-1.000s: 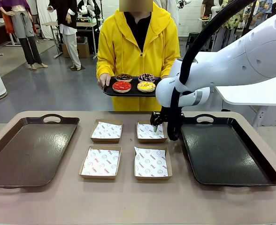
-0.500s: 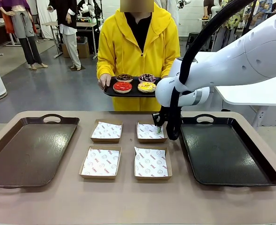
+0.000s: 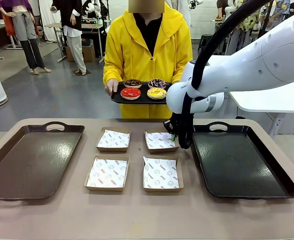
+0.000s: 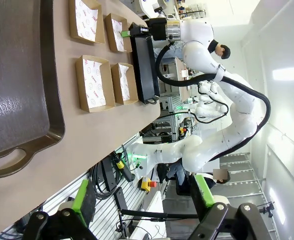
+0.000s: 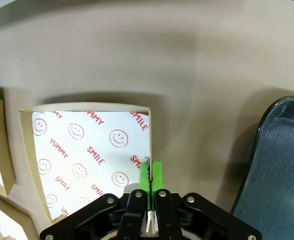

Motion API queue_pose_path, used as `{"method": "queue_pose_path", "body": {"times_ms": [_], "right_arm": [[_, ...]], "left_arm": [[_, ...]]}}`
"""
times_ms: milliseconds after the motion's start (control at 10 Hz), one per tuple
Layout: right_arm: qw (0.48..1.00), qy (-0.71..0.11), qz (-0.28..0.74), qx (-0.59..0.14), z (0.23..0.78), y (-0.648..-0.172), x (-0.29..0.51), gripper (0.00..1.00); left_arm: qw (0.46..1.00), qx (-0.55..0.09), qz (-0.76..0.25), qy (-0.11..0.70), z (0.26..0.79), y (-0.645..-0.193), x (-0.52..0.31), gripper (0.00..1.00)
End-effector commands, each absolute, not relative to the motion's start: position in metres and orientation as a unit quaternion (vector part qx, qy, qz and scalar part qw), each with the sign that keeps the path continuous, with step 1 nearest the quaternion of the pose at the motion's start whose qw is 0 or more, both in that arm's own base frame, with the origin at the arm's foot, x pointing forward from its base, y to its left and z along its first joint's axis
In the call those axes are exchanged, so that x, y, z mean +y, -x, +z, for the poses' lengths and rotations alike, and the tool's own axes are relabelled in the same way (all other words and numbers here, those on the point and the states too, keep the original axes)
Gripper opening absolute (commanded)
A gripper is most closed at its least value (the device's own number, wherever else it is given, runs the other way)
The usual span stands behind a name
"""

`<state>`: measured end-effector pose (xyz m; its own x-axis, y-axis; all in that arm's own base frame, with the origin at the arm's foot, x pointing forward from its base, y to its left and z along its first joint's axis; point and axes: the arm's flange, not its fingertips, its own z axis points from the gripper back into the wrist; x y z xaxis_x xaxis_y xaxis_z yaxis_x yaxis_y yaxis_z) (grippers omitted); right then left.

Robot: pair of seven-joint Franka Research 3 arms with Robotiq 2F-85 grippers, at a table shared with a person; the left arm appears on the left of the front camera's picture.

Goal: Individually package the donuts and arrange them on the tray.
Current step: Pick up one Paper togo box.

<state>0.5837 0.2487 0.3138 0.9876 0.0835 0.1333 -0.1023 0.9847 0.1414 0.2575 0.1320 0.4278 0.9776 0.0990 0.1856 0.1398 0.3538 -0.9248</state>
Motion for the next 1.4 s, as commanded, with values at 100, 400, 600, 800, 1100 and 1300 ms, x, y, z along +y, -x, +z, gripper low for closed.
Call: {"method": "queue_pose_path", "body": {"times_ms": [100,400,600,800,1100,1300], "right_arm": [[0.996,-0.054,0.031,-0.068,0.330,-0.576,0.252,0.00],[0.998,-0.051,0.006,-0.047,0.384,-0.570,0.258,0.00],[0.998,-0.044,0.006,-0.032,0.422,-0.569,0.262,0.00],[0.999,-0.026,0.012,-0.025,0.453,-0.570,0.266,0.00],[0.999,-0.029,-0.006,-0.041,0.492,-0.588,0.264,0.00],[0.998,-0.032,-0.023,-0.043,0.497,-0.606,0.261,0.00]], "left_arm": [[0.811,-0.113,-0.018,0.574,0.429,-0.257,0.133,1.00],[0.811,-0.113,-0.018,0.574,0.429,-0.257,0.133,1.00],[0.811,-0.113,-0.018,0.574,0.429,-0.257,0.133,1.00],[0.811,-0.113,-0.018,0.574,0.429,-0.257,0.133,1.00],[0.811,-0.113,-0.018,0.574,0.429,-0.257,0.133,1.00],[0.811,-0.113,-0.018,0.574,0.429,-0.257,0.133,1.00]]}}
